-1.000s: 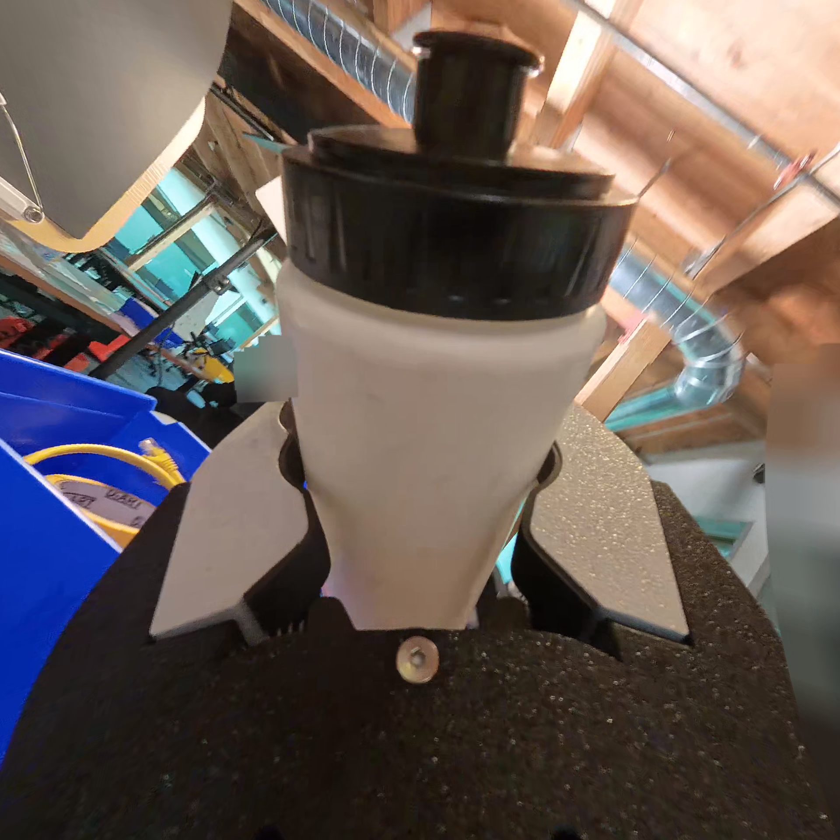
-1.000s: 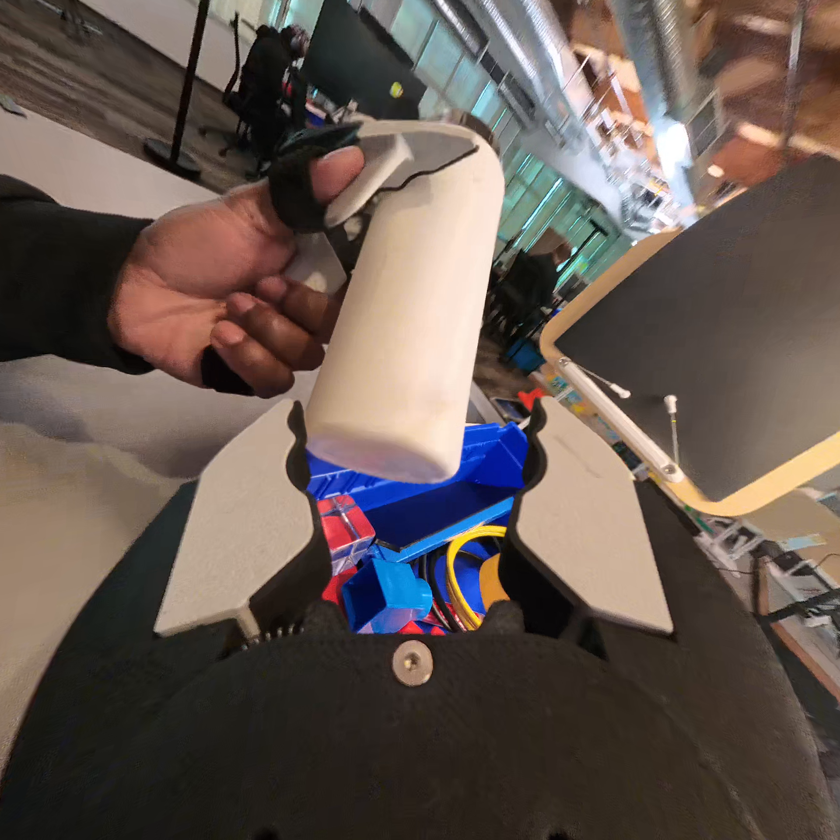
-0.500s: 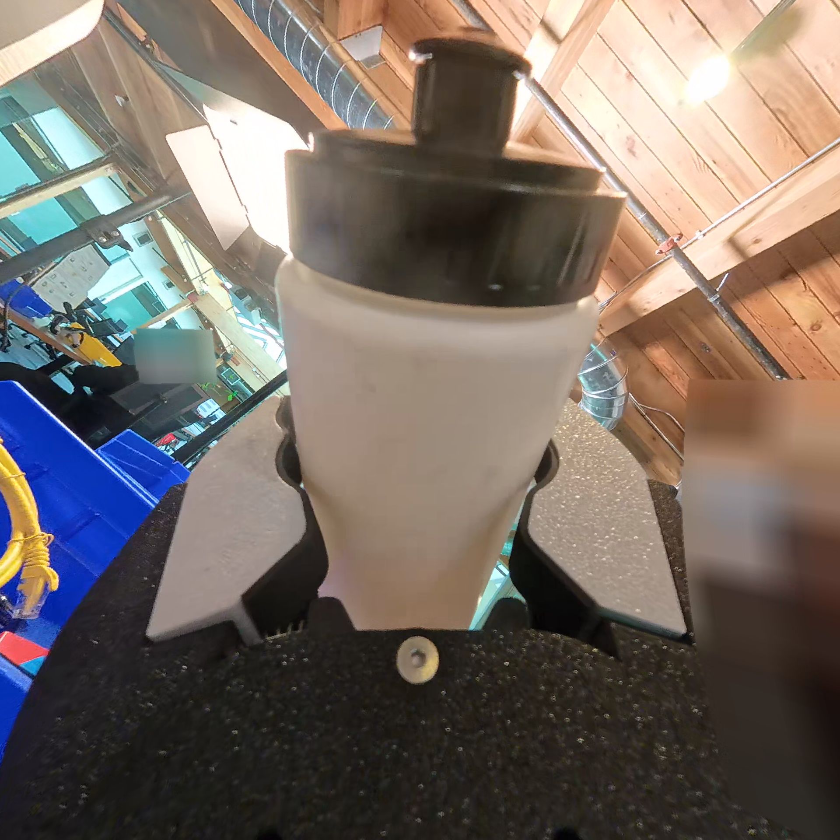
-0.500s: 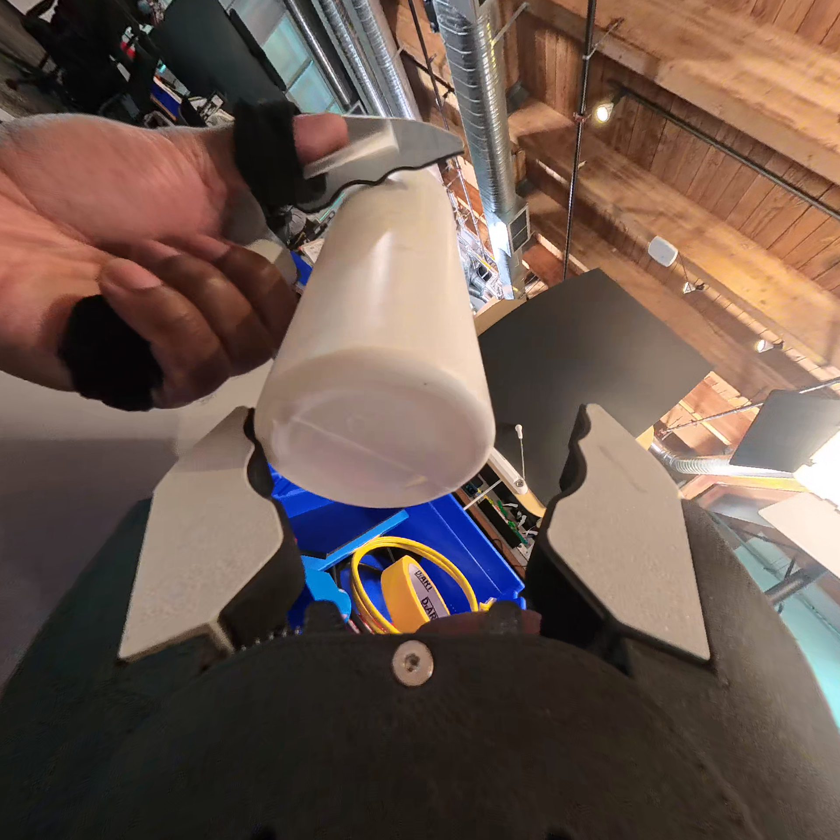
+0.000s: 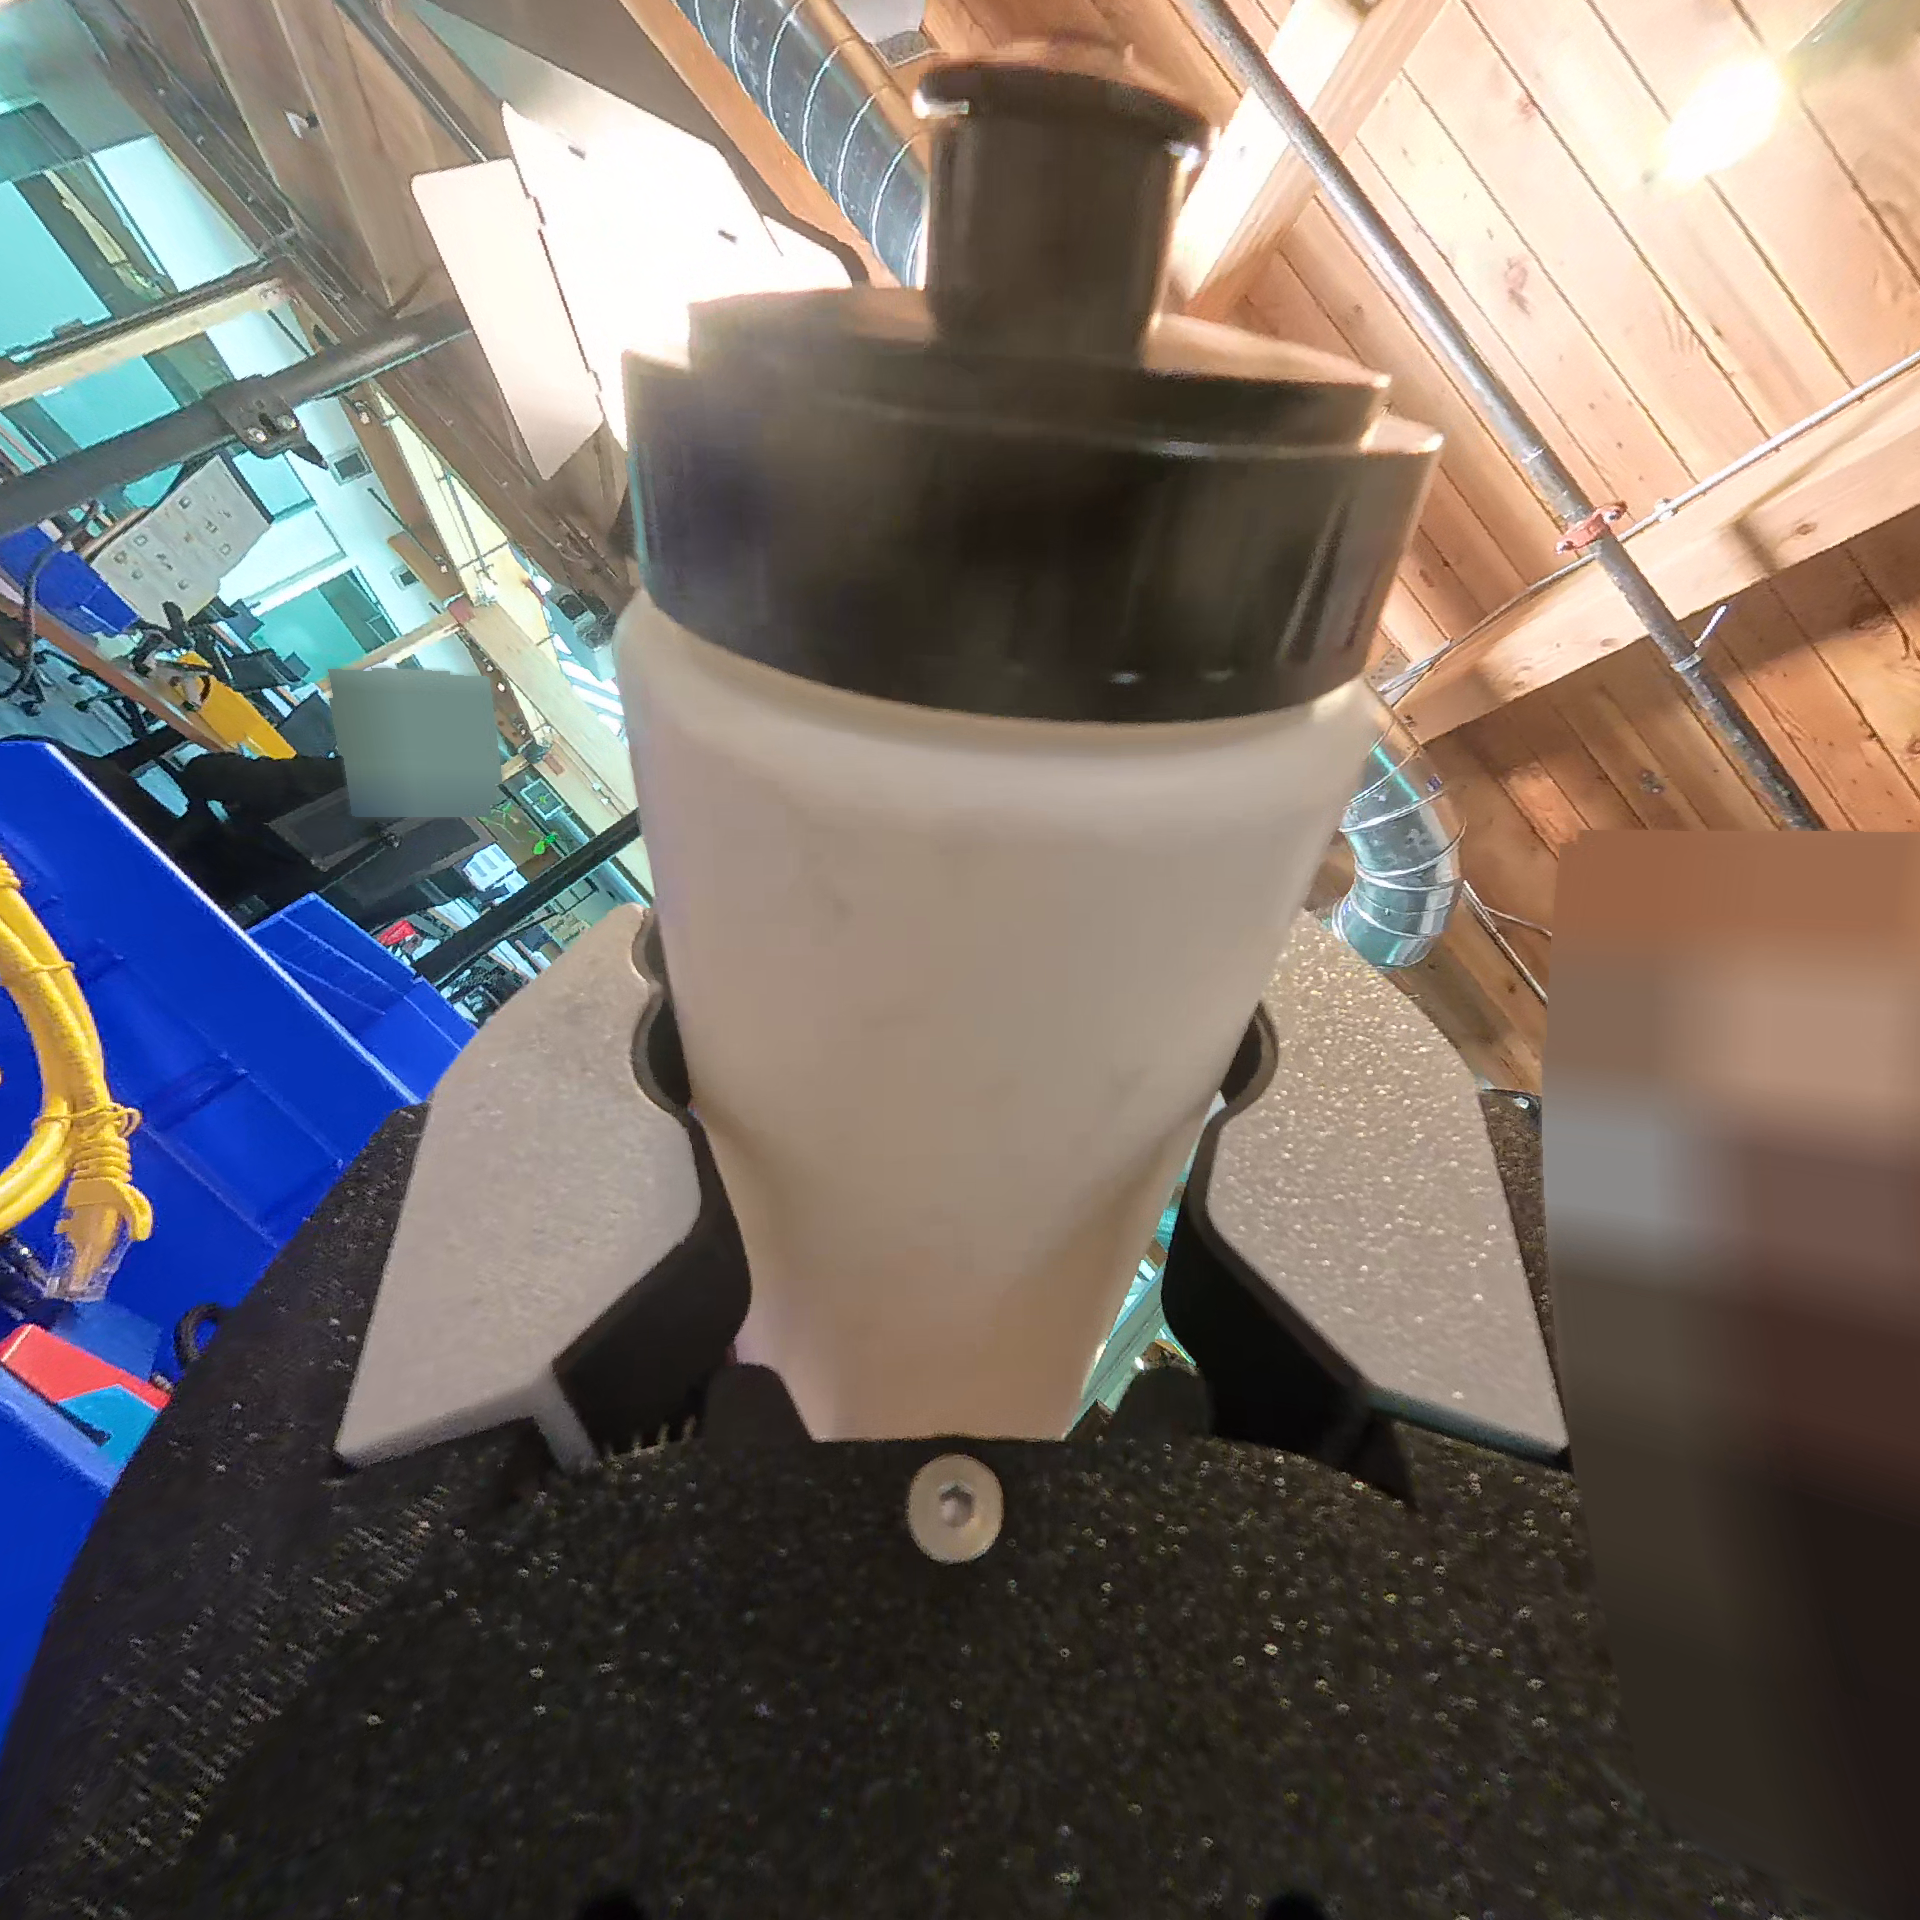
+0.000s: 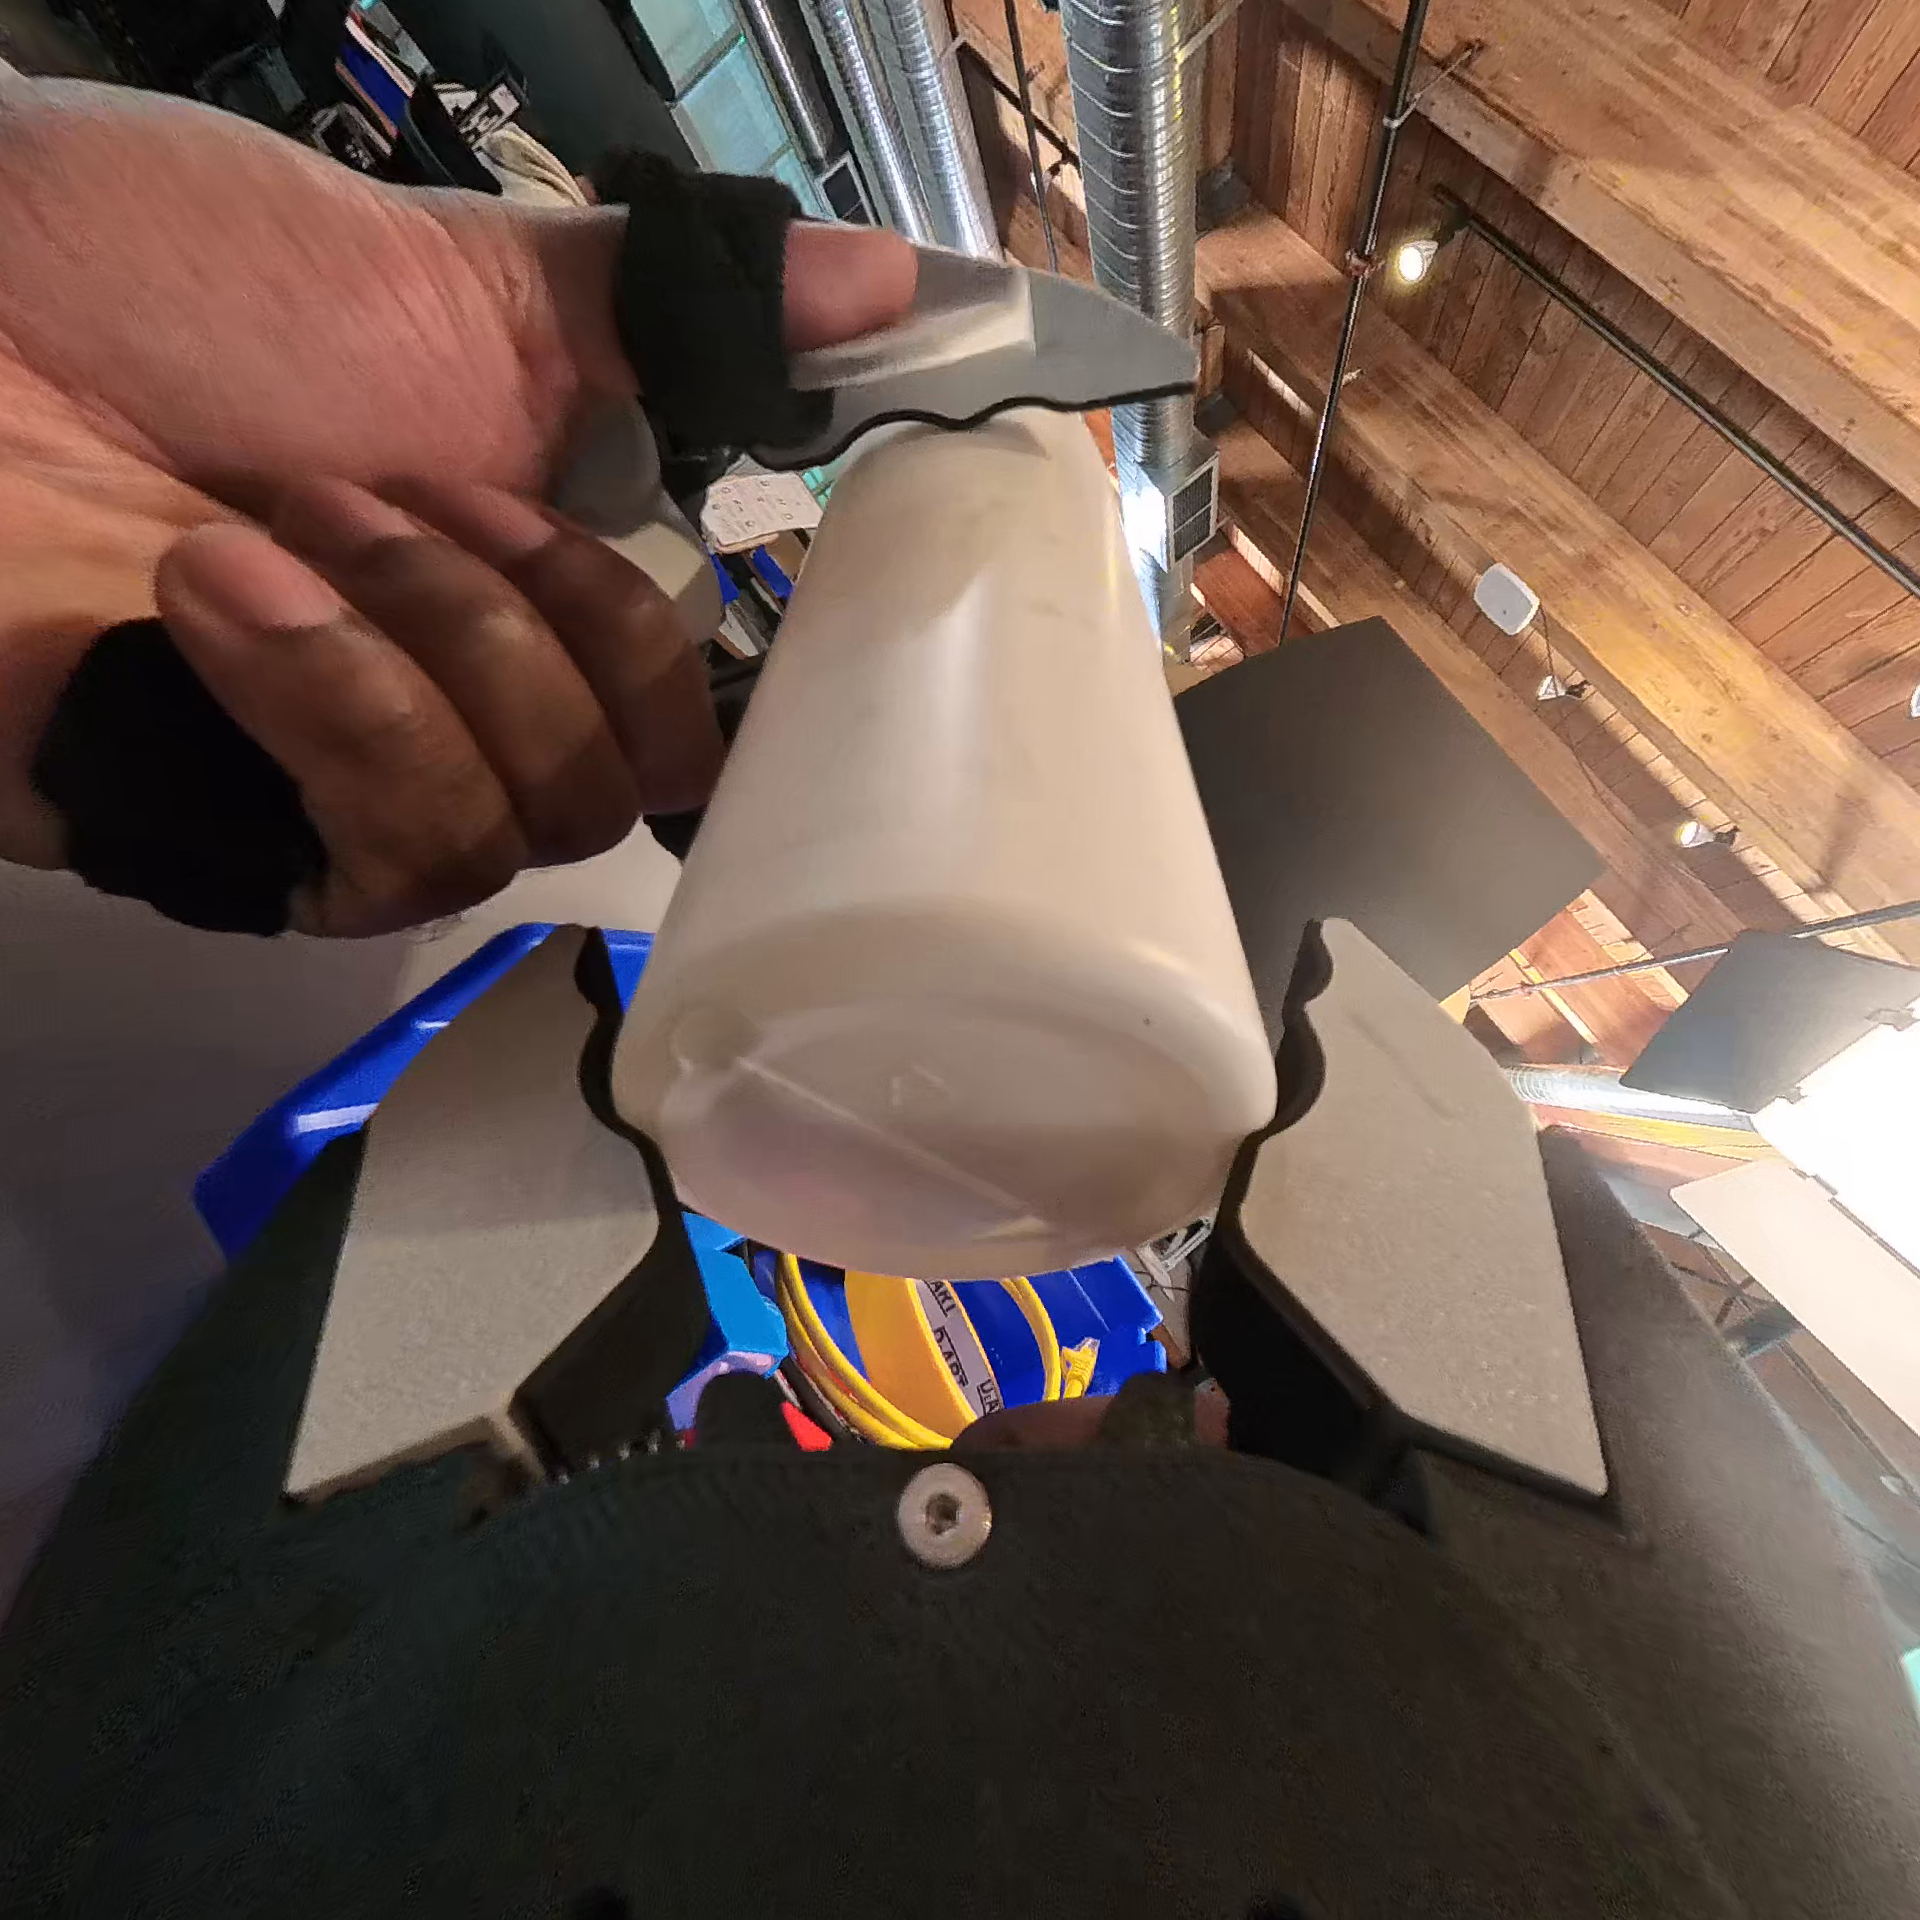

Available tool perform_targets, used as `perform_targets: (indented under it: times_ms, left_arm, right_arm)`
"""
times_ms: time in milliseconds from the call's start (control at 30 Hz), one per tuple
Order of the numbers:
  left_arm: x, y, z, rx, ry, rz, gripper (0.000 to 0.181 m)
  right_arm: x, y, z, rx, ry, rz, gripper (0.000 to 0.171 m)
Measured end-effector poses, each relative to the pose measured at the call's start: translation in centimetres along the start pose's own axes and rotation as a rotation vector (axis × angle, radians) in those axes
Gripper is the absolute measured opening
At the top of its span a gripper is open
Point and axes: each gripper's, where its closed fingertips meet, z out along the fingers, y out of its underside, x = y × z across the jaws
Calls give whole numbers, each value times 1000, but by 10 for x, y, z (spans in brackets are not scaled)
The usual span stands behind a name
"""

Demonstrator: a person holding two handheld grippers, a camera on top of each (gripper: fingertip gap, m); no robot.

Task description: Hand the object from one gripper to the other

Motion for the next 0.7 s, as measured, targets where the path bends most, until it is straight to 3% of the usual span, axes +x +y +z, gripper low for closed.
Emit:
perform_targets:
  times_ms: [167, 433, 700]
  left_arm:
    - [4, 5, 4, -83, -7, 61, 103]
    - [18, 22, 10, -254, -14, 393, 103]
    - [17, 8, 3, -203, 63, 279, 106]
  right_arm:
    - [4, 5, -2, -17, 3, 5, 113]
    - [19, -16, -13, 99, -57, 231, 109]
    - [31, -30, -20, 211, -161, 582, 107]
